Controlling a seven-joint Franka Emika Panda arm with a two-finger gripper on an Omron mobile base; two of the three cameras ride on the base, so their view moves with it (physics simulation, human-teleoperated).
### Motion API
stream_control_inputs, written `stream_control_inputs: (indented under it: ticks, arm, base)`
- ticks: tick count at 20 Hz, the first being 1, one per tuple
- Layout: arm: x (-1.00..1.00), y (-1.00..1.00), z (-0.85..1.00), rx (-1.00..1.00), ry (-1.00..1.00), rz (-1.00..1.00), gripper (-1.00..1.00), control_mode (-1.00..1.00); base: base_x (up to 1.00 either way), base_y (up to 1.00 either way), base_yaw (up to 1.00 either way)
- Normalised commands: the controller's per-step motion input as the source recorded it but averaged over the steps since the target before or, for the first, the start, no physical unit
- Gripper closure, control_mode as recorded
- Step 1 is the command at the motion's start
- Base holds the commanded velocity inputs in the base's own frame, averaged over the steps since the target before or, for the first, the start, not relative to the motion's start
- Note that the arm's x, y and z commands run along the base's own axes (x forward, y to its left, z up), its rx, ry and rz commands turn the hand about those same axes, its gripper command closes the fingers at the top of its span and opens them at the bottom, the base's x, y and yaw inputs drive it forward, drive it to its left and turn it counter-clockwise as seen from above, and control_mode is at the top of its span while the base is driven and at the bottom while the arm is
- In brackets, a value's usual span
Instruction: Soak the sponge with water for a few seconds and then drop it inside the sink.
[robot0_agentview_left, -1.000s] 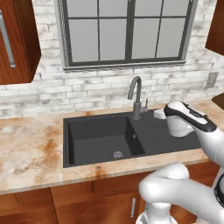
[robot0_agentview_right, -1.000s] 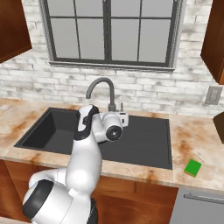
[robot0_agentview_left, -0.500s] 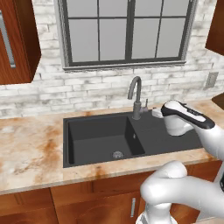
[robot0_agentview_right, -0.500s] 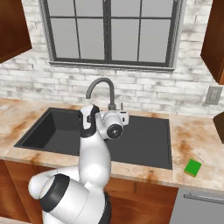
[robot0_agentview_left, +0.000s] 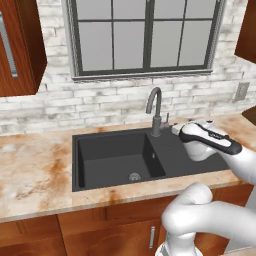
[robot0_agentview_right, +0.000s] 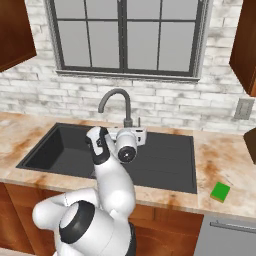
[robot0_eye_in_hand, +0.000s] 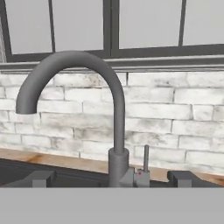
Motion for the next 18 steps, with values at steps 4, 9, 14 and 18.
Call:
stream_control_inputs:
  ticks: [4,9,14,18]
  arm:
    - [0.11,0.0,0.0,0.0,0.0,-0.04,-1.0,-1.0]
    - [0.15,0.0,0.0,0.0,0.0,-0.03,-1.0,-1.0]
    - [0.13,0.0,-0.01,0.01,0.0,-0.02,-1.0,-1.0]
    - [0.15,-0.09,-0.06,0.0,0.0,0.0,-1.0,-1.0]
  base:
    - [0.0,0.0,0.0]
    - [0.0,0.0,0.0]
    - [0.0,0.0,0.0]
    - [0.0,0.0,0.0]
